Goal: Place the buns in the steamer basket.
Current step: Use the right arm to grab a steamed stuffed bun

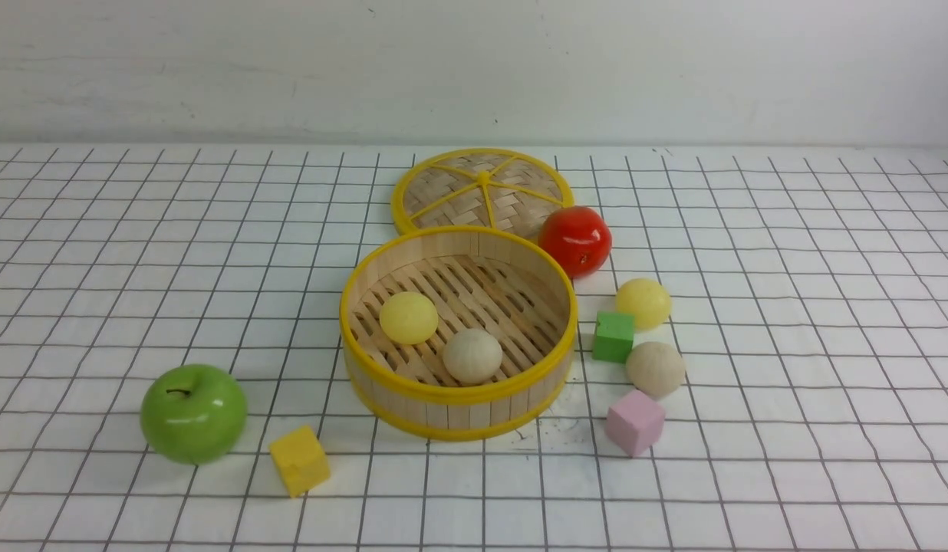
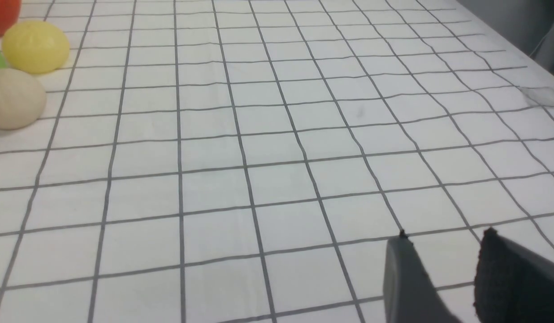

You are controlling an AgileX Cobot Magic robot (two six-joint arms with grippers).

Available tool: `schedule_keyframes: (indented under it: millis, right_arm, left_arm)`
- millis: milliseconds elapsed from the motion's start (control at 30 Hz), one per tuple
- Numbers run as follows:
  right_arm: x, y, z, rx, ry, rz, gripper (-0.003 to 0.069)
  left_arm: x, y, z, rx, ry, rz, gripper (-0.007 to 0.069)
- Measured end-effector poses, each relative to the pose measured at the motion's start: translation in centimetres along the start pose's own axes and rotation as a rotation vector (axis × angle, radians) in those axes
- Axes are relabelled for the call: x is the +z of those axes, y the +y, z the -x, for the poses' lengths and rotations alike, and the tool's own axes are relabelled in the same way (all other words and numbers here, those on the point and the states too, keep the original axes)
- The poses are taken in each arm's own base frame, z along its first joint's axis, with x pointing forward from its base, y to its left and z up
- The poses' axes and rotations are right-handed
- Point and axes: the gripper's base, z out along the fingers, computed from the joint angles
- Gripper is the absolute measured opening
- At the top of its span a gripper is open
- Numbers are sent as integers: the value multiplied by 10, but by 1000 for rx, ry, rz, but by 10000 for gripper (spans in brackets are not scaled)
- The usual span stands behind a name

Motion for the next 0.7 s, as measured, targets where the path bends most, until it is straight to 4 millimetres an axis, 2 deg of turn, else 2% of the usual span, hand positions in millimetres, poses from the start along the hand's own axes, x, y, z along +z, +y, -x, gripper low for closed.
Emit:
schedule_keyframes:
  millis: [533, 700]
  right_arm:
    - [0, -2, 0, -44, -4, -18, 239]
    - [1, 0, 4, -46, -67, -4, 239]
  left_arm:
    - [0, 0, 0, 0, 0, 0, 82]
    - [0, 0, 0, 0, 0, 0, 85]
